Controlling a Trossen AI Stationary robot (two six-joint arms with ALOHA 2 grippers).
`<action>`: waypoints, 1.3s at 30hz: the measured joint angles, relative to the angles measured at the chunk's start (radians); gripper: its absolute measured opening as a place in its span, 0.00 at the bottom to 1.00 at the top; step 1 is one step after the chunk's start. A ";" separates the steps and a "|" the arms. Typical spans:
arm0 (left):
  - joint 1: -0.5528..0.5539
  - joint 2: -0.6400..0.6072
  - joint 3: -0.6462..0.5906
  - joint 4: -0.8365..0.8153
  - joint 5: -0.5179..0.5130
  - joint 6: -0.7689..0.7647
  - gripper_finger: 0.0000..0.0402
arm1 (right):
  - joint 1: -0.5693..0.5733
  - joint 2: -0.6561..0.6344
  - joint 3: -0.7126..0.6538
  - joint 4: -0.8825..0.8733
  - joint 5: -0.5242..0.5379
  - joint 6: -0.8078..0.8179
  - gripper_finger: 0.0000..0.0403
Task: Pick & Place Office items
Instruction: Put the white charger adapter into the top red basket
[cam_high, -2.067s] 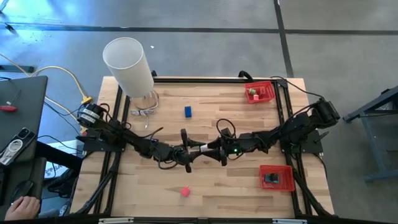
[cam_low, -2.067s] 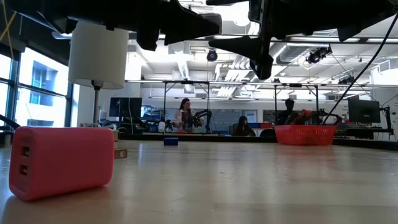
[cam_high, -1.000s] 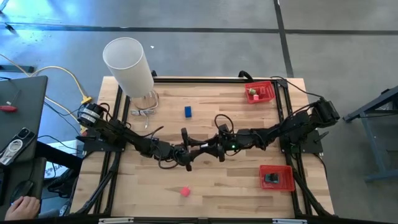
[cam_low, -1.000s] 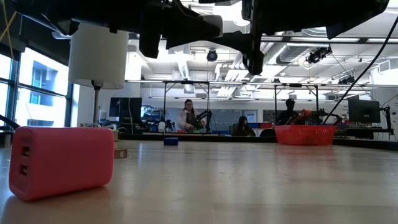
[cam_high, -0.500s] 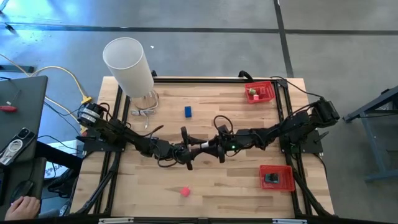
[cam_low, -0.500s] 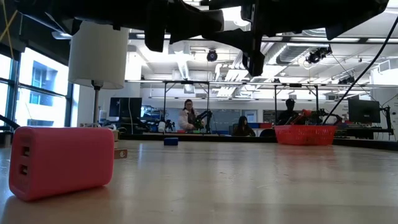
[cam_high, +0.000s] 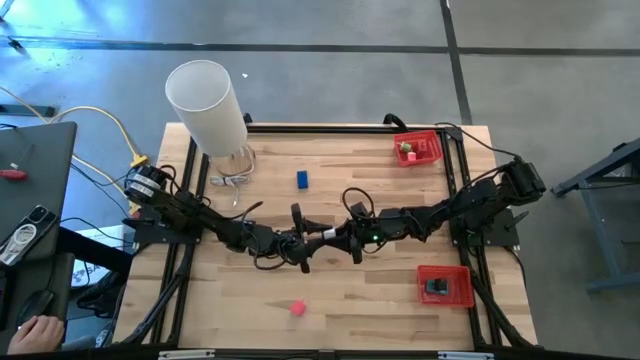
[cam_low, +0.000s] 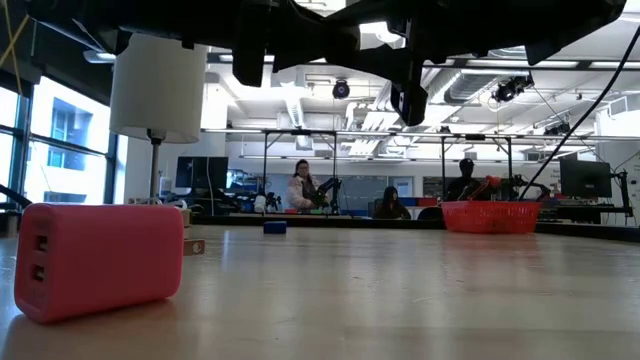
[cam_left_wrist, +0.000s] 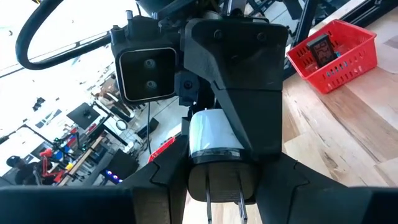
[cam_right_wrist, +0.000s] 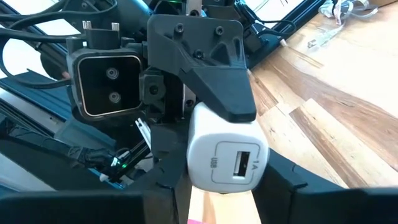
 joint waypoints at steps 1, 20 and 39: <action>0.000 0.000 0.000 -0.002 0.000 -0.007 0.33 | 0.000 0.000 0.000 -0.001 0.000 0.003 0.31; 0.000 -0.001 0.000 -0.018 -0.001 -0.044 0.33 | -0.026 0.002 -0.001 0.007 -0.025 -0.001 0.31; 0.000 0.002 -0.002 0.009 0.000 -0.230 0.39 | -0.026 -0.002 0.000 0.007 0.007 -0.036 0.28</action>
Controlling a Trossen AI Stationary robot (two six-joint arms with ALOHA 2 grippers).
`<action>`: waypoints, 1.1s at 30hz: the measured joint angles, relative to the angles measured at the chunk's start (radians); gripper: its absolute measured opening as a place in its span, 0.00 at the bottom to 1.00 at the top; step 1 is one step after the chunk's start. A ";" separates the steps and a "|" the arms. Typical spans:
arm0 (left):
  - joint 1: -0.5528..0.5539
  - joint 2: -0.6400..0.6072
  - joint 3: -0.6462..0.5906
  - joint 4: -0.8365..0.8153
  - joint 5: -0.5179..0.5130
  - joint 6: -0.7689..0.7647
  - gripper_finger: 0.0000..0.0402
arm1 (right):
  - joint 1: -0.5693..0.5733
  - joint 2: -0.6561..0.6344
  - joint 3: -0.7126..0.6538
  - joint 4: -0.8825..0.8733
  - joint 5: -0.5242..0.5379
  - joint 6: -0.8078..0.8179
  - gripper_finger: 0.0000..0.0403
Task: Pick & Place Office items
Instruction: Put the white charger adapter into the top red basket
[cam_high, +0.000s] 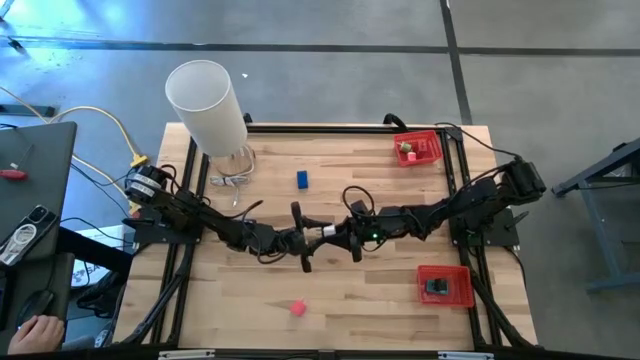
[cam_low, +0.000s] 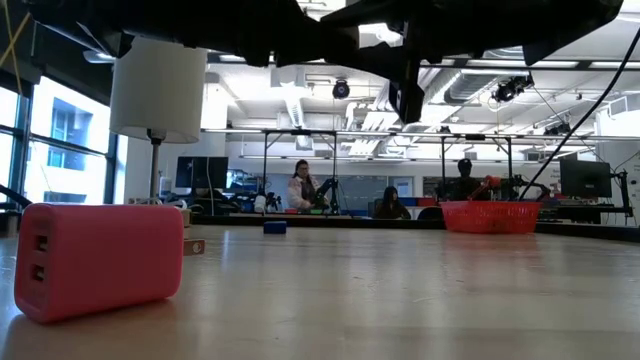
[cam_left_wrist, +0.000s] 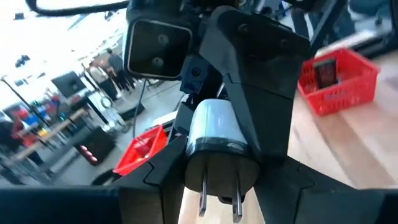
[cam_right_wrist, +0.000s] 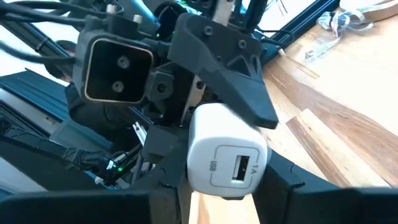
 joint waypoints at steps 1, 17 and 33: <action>0.000 0.000 0.000 0.001 0.000 -0.014 0.39 | 0.000 0.000 0.000 0.000 0.000 -0.001 0.28; -0.001 0.000 0.000 0.003 0.008 0.108 0.40 | 0.000 0.000 0.001 -0.014 -0.003 -0.009 0.28; -0.019 0.000 0.001 0.000 0.002 0.193 0.40 | 0.000 0.001 0.001 -0.017 -0.007 -0.005 0.28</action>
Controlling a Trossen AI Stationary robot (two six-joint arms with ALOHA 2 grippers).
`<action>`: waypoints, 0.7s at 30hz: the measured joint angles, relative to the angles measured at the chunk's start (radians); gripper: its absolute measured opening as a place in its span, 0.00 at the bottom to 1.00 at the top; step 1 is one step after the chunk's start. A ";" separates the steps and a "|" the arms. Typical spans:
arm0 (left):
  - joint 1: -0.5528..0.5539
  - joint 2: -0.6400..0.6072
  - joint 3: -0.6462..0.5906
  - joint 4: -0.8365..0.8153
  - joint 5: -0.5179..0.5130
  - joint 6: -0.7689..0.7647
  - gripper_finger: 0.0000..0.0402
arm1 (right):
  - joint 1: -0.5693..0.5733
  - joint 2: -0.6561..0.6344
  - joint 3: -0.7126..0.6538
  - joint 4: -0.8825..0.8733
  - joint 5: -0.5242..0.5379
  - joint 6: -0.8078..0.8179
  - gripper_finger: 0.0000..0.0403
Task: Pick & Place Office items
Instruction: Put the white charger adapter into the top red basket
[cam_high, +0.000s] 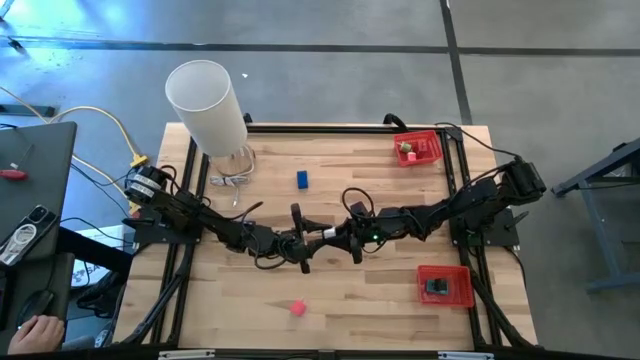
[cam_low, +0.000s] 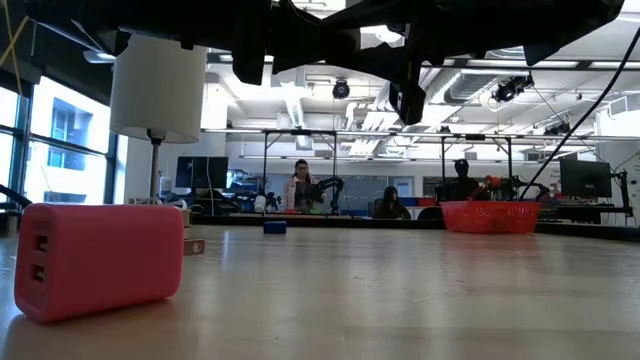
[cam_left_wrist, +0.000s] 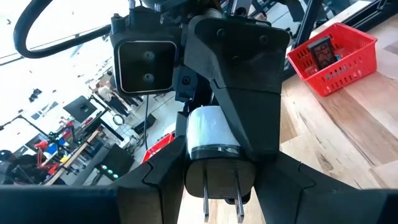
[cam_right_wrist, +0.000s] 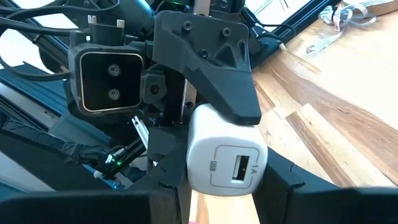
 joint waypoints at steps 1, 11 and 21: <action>0.000 0.000 0.000 0.000 -0.001 0.000 0.40 | 0.000 0.000 0.000 0.000 0.000 0.000 0.28; -0.005 0.000 0.000 0.000 -0.047 0.009 0.43 | -0.001 0.000 0.000 0.000 0.010 0.001 0.28; -0.009 0.000 0.000 -0.014 -0.048 -0.034 0.44 | -0.001 0.001 0.000 -0.008 0.006 0.000 0.28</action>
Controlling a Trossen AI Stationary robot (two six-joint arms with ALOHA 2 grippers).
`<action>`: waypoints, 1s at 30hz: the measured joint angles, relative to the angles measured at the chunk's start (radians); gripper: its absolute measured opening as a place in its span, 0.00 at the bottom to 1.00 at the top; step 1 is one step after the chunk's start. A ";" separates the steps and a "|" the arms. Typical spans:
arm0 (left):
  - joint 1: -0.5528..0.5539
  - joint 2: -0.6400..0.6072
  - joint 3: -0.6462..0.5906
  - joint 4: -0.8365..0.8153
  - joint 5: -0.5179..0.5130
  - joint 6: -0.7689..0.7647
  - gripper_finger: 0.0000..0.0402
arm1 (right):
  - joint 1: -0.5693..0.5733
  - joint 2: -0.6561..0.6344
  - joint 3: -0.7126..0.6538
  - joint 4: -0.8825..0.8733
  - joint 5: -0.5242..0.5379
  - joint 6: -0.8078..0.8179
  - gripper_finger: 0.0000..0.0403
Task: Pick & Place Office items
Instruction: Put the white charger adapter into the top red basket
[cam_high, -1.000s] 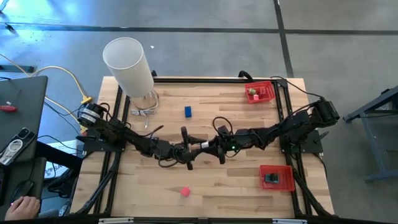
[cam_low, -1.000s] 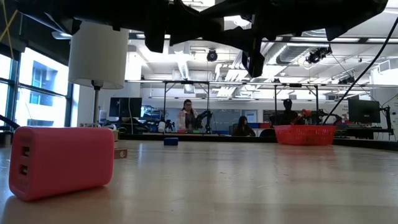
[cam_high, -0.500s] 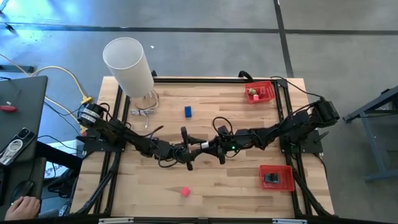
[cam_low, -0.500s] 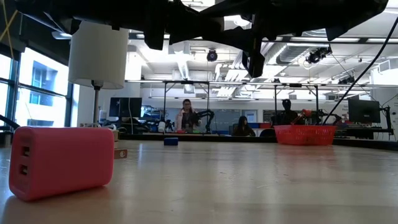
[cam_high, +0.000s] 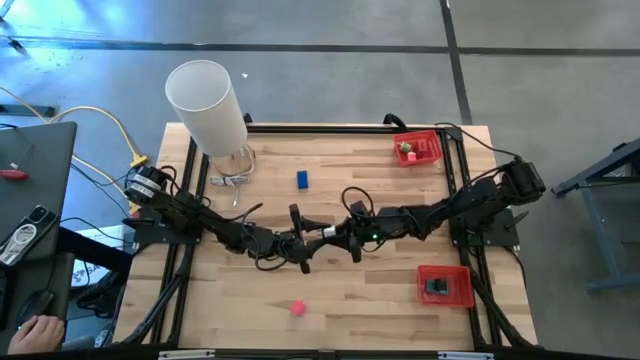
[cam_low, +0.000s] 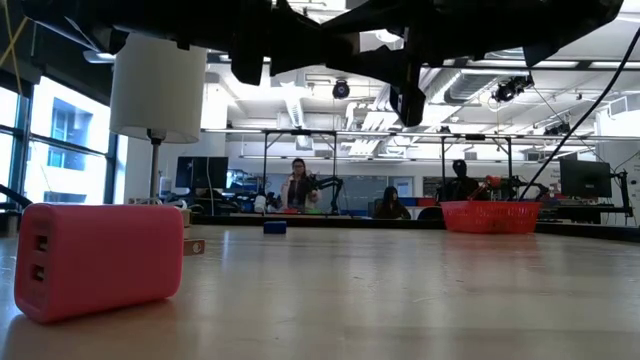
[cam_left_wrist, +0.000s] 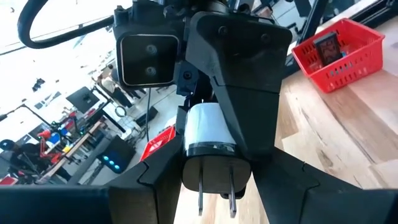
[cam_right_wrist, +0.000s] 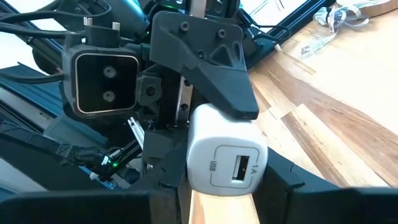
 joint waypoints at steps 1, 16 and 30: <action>0.000 0.000 0.000 0.000 0.000 0.010 0.44 | 0.000 0.000 0.000 0.000 0.000 0.000 0.28; 0.001 -0.002 0.001 -0.028 0.001 -0.015 0.49 | 0.000 0.000 -0.001 -0.002 0.001 0.000 0.28; -0.007 -0.002 0.001 -0.018 -0.099 0.017 0.73 | 0.000 0.000 0.000 -0.008 -0.006 0.000 0.28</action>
